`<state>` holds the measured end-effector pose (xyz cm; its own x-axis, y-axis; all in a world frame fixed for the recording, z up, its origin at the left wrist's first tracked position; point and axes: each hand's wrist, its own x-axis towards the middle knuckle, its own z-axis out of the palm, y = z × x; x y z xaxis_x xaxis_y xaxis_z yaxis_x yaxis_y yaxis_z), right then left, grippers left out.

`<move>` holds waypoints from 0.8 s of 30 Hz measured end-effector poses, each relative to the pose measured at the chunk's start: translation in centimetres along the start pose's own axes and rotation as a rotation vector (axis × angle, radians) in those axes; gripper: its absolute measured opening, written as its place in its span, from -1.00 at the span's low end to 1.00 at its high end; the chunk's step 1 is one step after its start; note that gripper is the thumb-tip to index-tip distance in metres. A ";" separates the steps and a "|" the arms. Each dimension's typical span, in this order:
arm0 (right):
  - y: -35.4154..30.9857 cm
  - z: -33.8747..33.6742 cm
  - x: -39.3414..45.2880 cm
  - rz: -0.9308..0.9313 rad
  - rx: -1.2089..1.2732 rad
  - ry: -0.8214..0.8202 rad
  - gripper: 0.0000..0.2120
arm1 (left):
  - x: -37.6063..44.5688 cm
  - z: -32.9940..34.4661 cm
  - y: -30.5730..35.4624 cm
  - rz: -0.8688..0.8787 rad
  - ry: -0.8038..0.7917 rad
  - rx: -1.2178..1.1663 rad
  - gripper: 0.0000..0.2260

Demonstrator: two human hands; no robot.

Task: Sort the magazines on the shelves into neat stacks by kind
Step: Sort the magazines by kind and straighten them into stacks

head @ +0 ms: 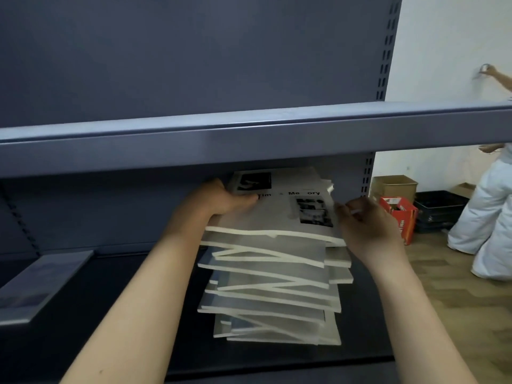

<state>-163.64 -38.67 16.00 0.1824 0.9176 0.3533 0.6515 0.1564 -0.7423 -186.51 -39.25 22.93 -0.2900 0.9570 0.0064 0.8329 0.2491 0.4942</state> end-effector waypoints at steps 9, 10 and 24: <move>-0.8 -0.3 1.2 -0.101 -0.135 -0.070 -0.75 | -0.5 -2.4 -5.1 -0.152 -0.152 -0.260 0.06; -1.4 -0.2 1.4 -0.102 -0.149 -0.087 -0.75 | -0.4 -2.2 -6.0 -0.150 -0.162 -0.332 0.02; -7.2 -0.1 1.1 -0.081 -0.487 -0.259 -0.51 | -2.0 -2.2 -12.2 -0.049 0.025 -0.834 -0.94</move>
<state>-168.05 -38.78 21.78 -0.0291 0.9792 0.2009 0.9322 0.0992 -0.3482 -197.12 -44.55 18.85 -0.3355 0.9419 -0.0177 0.1993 0.0893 0.9759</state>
